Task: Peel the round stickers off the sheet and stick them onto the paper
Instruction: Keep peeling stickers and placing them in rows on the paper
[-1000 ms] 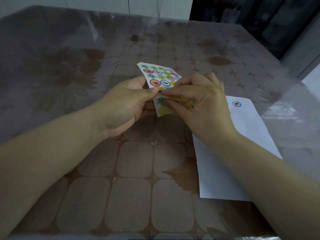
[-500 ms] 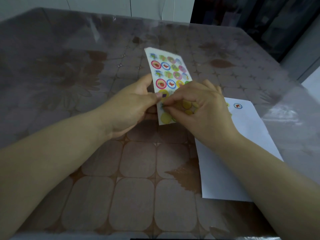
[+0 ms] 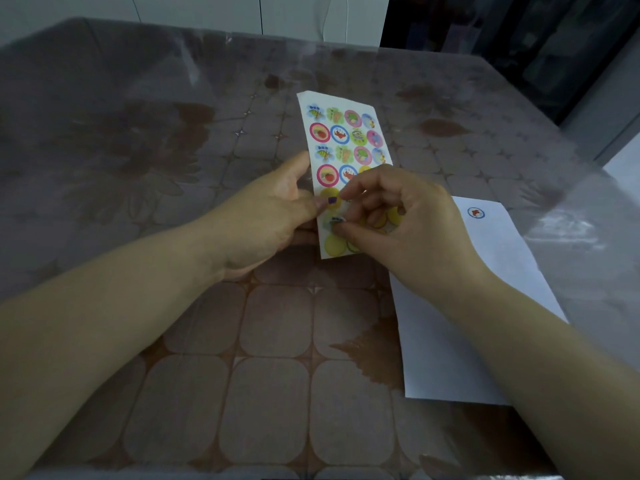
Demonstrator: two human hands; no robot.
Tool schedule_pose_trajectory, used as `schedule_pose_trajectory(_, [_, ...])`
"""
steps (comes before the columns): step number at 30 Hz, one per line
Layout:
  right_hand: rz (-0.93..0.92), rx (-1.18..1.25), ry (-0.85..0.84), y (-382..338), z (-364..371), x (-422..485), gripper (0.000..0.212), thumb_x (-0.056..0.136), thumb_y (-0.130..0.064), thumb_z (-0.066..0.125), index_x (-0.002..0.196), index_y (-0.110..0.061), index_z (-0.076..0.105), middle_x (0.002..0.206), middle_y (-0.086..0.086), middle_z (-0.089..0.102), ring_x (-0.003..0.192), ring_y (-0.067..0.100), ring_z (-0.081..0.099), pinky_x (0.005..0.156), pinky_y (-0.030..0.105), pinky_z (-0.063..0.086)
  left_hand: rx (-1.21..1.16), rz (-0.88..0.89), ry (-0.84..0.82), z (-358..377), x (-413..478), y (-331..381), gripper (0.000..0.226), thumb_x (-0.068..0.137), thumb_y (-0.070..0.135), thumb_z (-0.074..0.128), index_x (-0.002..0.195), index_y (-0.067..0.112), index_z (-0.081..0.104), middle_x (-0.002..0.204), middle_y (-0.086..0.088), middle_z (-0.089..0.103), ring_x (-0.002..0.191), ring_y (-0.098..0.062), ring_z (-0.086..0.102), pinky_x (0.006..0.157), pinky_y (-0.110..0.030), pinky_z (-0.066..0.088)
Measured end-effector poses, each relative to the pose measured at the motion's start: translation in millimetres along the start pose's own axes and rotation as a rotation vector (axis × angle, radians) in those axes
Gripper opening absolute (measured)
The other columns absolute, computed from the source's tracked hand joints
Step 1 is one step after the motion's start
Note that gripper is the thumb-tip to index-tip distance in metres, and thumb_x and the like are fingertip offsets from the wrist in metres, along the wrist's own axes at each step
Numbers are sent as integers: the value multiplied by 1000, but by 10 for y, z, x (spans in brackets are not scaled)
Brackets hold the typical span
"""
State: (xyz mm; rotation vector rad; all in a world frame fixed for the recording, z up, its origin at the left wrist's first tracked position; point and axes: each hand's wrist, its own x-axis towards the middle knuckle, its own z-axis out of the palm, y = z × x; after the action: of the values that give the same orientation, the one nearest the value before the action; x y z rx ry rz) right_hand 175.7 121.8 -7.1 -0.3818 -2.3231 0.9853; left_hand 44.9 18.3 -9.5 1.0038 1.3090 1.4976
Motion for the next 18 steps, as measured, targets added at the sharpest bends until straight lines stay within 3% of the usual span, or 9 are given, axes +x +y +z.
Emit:
schedule_pose_trajectory(3, [24, -12, -18, -3, -14, 1, 31, 70, -12, 77, 82, -36, 60, 68, -14, 62, 62, 3, 52, 61, 8, 40, -9, -5, -31, -15, 1, -17, 60, 85, -10, 54, 131, 27, 41, 99, -4, 72, 89, -15, 68, 75, -29, 57])
schedule_pose_trajectory(9, [75, -25, -52, -9, -38, -1, 12, 74, -18, 76, 77, -28, 69, 62, -18, 58, 62, 1, 54, 59, 8, 39, 68, 14, -79, -49, -3, -43, 81, 68, -10, 60, 135, 29, 34, 100, -2, 72, 91, -13, 68, 75, -24, 55])
schedule_pose_trajectory(18, [115, 88, 5, -67, -89, 7, 9, 77, -17, 73, 71, -21, 68, 65, -10, 66, 61, -2, 57, 53, 6, 38, 118, 20, -67, -50, 3, -34, 78, 69, -13, 60, 126, 36, 37, 95, 2, 73, 88, -15, 70, 72, -23, 55])
